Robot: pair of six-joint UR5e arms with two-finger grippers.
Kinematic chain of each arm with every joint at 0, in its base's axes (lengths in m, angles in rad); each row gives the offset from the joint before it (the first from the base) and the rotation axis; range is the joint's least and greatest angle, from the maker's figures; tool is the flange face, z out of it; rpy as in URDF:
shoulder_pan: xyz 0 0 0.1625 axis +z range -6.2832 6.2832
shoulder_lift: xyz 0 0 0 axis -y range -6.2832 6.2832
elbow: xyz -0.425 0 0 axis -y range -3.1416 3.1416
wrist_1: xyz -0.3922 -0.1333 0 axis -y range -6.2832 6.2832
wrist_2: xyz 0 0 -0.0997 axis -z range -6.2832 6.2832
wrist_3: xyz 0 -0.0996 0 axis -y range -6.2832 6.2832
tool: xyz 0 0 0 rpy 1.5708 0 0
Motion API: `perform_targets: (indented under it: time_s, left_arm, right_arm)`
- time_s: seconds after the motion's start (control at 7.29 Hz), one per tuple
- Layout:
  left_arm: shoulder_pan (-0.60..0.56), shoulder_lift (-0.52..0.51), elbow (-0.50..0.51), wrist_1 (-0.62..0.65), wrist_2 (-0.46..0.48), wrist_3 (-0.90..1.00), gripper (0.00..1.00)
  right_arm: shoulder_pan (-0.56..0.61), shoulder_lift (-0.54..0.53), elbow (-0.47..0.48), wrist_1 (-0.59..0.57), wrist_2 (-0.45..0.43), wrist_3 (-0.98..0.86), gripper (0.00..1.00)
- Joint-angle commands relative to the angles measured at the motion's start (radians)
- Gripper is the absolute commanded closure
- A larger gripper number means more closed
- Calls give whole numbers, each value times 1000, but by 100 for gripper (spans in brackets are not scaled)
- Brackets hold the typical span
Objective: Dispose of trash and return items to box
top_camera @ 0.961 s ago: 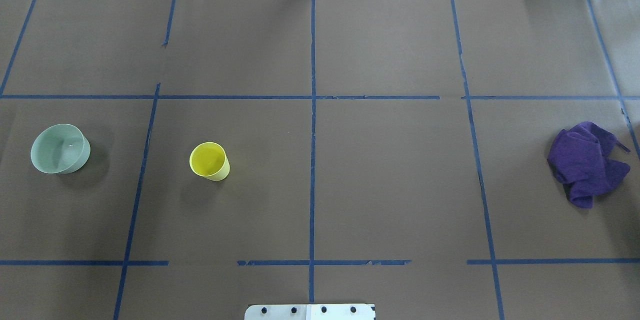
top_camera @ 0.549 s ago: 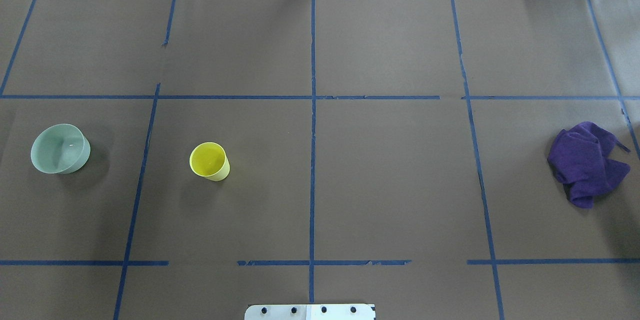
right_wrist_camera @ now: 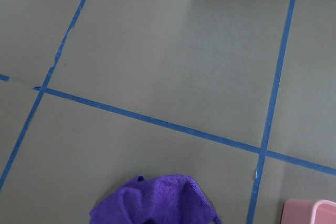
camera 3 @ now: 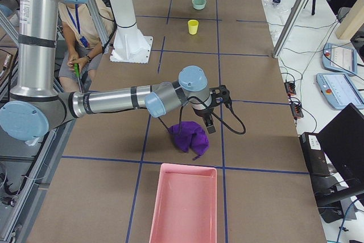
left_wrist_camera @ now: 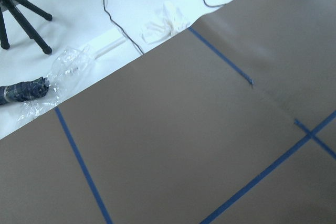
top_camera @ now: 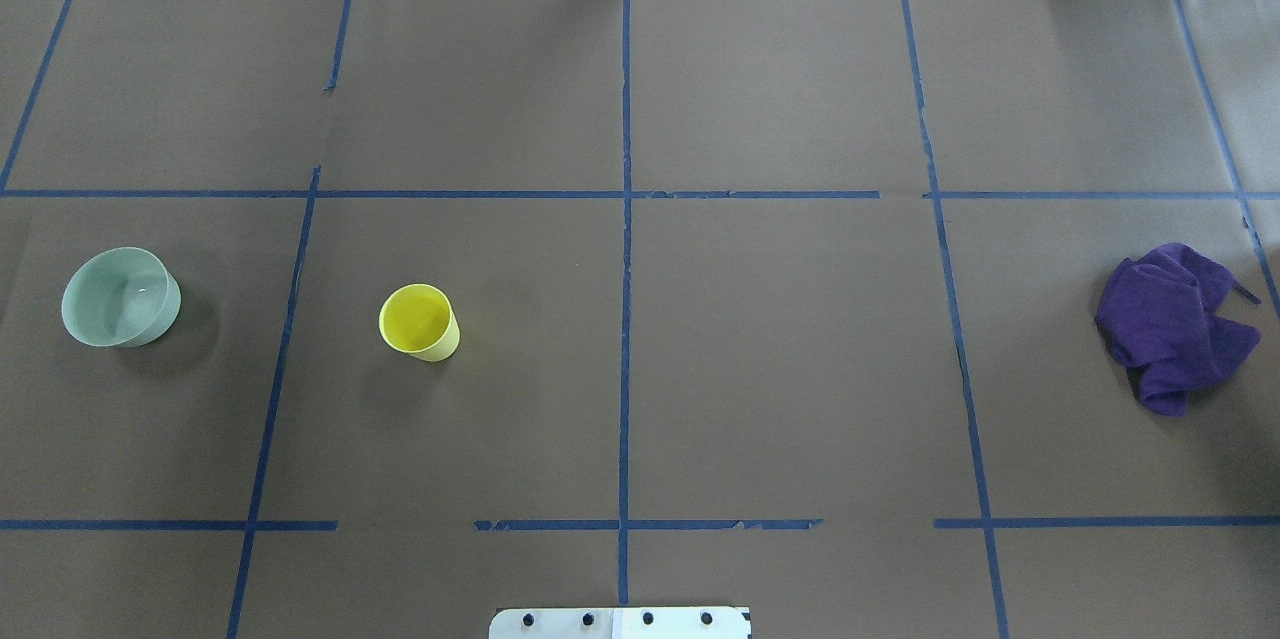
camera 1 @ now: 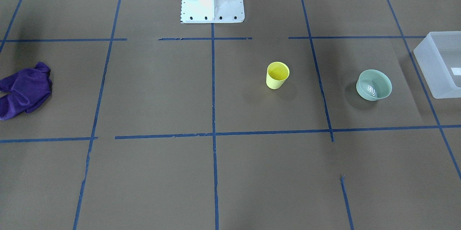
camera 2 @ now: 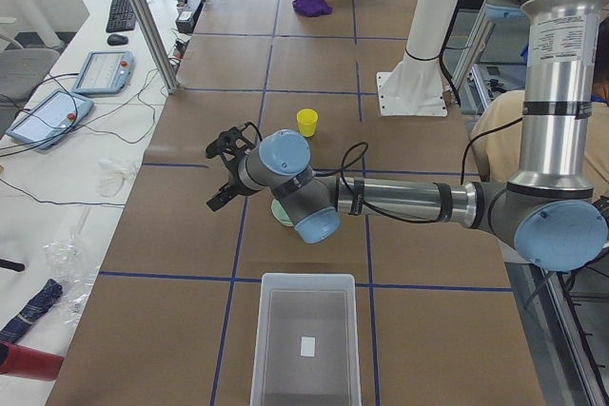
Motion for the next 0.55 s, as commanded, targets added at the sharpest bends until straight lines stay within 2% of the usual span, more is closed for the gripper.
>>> perform_targets:
  time_s: [0.0, 0.14, 0.27, 0.41]
  left_arm:
    - [172, 10, -94, -93, 116, -294, 0]
    - [304, 12, -142, -91, 151, -585, 0]
    - [433, 15, -198, -70, 278, -751, 0]
    - [512, 15, -243, -5, 338, -857, 0]
  right_arm:
    - [0, 26, 8, 4, 24, 9, 0]
    - [-1, 28, 9, 4, 19, 9, 0]
    - [-1, 31, 8, 6, 17, 8, 0]
    - [-1, 31, 8, 7, 17, 8, 0]
